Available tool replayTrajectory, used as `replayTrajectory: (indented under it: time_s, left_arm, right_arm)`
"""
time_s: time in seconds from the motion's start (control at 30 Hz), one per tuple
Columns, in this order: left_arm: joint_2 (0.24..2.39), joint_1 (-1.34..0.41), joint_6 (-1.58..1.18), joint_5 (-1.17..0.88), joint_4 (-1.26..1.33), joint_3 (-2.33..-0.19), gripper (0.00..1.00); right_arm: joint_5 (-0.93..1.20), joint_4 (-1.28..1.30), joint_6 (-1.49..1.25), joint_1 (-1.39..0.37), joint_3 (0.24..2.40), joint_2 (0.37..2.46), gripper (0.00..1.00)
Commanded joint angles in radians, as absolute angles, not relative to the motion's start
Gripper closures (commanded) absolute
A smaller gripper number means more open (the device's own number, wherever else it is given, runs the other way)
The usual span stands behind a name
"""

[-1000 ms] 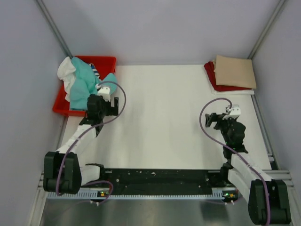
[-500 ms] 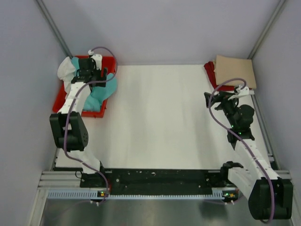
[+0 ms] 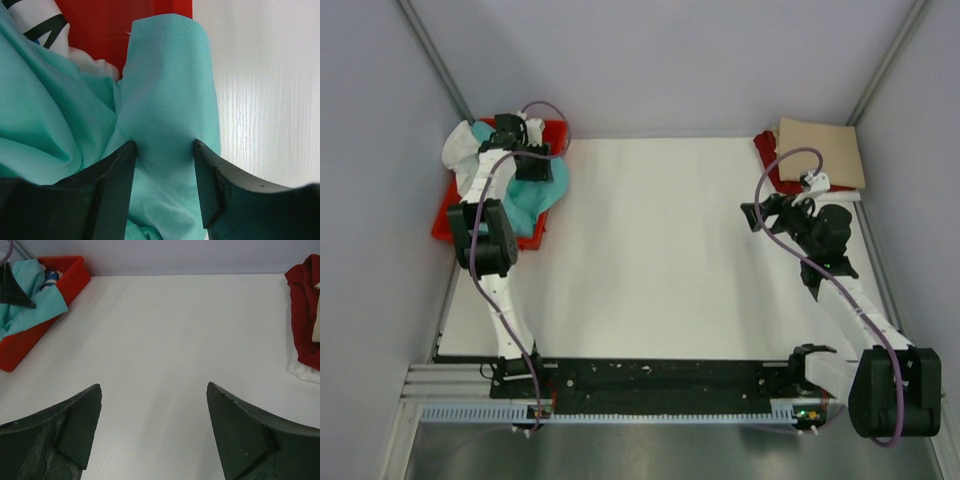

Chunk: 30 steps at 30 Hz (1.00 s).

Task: Fold and stack the t-shirts
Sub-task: Grab crumpled tshirt from bin with the left arm

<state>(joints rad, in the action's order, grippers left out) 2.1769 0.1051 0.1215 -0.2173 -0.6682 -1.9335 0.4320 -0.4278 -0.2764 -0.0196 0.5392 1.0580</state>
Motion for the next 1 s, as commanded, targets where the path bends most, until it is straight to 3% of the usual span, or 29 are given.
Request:
replayTrajectory:
  time_s: [0.0,0.13,0.17,0.2,0.73,0.97]
  left_arm:
    - [2.186,0.123,0.101,-0.274,-0.692,-1.982,0.54]
    - [2.171,0.124,0.104,-0.316,-0.703,-1.964,0.83]
    - [2.161,0.124,0.106,-0.316,-0.698,-1.956,0.96]
    - [2.152,0.124,0.107,-0.313,-0.692,-1.951,1.0]
    - [1.944,0.126,0.189,-0.241,-0.621,-1.861,1.0]
    - [1.835,0.124,0.206,-0.302,-0.675,-1.885,1.0]
  right_arm:
    - [0.466,-0.417,-0.226,-0.031,0.604,1.048,0.16]
    - [0.466,-0.422,-0.233,-0.031,0.6,1.051,0.16]
    - [0.466,-0.425,-0.236,-0.032,0.6,1.052,0.16]
    - [0.468,-0.423,-0.238,-0.031,0.601,1.052,0.16]
    - [0.492,-0.416,-0.252,-0.031,0.6,1.043,0.16]
    - [0.497,-0.396,-0.255,-0.031,0.621,1.028,0.16]
